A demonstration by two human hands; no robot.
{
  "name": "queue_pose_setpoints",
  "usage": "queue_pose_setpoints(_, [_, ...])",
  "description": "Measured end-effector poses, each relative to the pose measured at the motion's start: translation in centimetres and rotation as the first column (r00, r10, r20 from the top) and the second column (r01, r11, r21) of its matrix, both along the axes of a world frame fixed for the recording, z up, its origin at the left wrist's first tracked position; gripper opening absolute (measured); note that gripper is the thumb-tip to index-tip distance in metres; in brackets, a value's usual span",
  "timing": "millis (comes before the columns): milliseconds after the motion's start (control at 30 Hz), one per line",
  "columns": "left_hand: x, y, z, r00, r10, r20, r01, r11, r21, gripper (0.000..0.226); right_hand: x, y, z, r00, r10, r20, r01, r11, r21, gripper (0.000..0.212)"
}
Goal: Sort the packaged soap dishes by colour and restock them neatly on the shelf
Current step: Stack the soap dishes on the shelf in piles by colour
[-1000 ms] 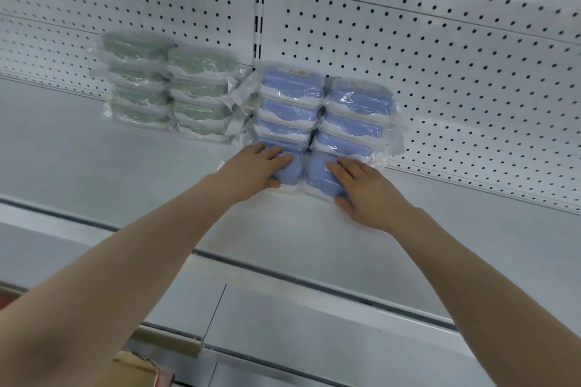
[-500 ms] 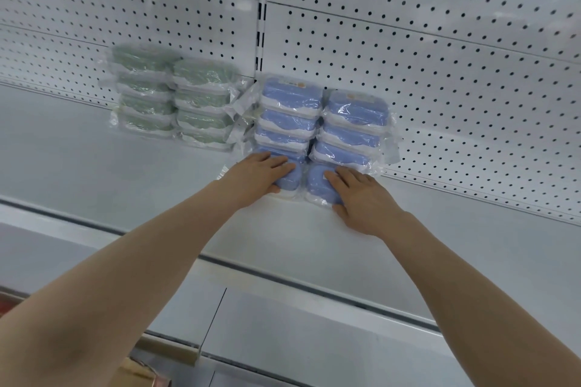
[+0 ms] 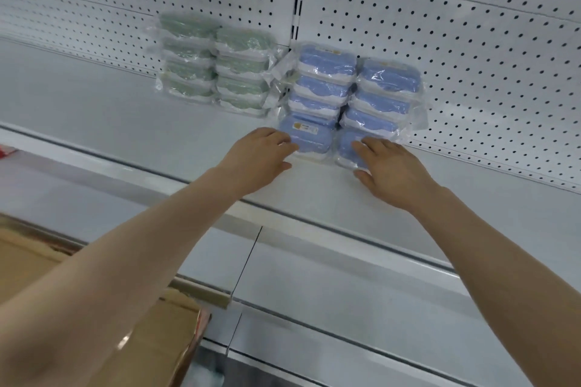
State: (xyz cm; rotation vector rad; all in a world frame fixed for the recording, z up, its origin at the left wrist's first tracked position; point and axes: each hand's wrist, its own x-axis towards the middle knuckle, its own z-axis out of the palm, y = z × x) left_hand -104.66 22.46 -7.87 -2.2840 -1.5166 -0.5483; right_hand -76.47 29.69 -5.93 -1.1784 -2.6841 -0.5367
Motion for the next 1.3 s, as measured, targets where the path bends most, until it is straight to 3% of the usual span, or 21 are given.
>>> queue_pose_setpoints(200, [-4.6, -11.2, -2.0, 0.989, 0.11, 0.102, -0.117, 0.991, 0.067, 0.03, -4.0, -9.1, -1.4, 0.98, 0.165, -0.115, -0.15, 0.98, 0.133, 0.044])
queue_pose_setpoints(400, [-10.0, -25.1, -8.9, 0.91, 0.336, 0.244, -0.343, 0.939, -0.016, 0.031, -10.8, -19.7, -7.7, 0.905, 0.369, -0.212, -0.369, 0.929, 0.039, 0.041])
queue_pose_setpoints(567, [-12.0, -37.1, -19.2, 0.68, 0.642, 0.355, -0.568, 0.767, -0.298, 0.026, -17.4, -26.3, -17.0, 0.872, 0.442, -0.213, -0.489, 0.82, -0.298, 0.043])
queue_pose_setpoints(733, [-12.2, -46.3, -27.2, 0.473, 0.856, 0.211, -0.648, 0.5, -0.575, 0.053, -23.9, -29.6, -23.1, 0.845, 0.534, -0.004, -0.426, 0.67, -0.607, 0.052])
queue_pose_setpoints(800, [-12.5, -48.2, -28.7, 0.403, 0.901, 0.162, -0.657, 0.408, -0.634, 0.059, -27.3, -30.1, -24.0, 0.819, 0.574, 0.023, -0.429, 0.637, -0.64, 0.056])
queue_pose_setpoints(900, [-12.8, -49.3, -29.0, 0.353, 0.918, 0.178, -0.652, 0.379, -0.657, 0.066, -33.2, -30.5, -25.0, 0.809, 0.588, -0.011, -0.467, 0.63, -0.62, 0.059])
queue_pose_setpoints(967, [-13.3, -49.2, -28.5, 0.272, 0.938, 0.214, -0.675, 0.344, -0.653, 0.067, -37.0, -31.0, -25.8, 0.824, 0.565, -0.034, -0.467, 0.644, -0.607, 0.064])
queue_pose_setpoints(1133, [-16.6, -49.3, -28.6, 0.211, 0.971, 0.117, -0.753, 0.237, -0.613, 0.076, -41.8, -32.7, -28.5, 0.834, 0.533, 0.145, -0.341, 0.703, -0.624, 0.087])
queue_pose_setpoints(1233, [-18.7, -49.3, -29.4, 0.07, 0.993, 0.095, -0.636, 0.117, -0.762, 0.093, -41.2, -32.5, -29.0, 0.829, 0.536, 0.16, -0.335, 0.705, -0.625, 0.085])
queue_pose_setpoints(1300, [-19.6, -48.6, -29.5, -0.041, 0.989, 0.144, -0.548, 0.098, -0.831, 0.094, -39.7, -31.8, -28.7, 0.813, 0.565, 0.142, -0.354, 0.671, -0.651, 0.086])
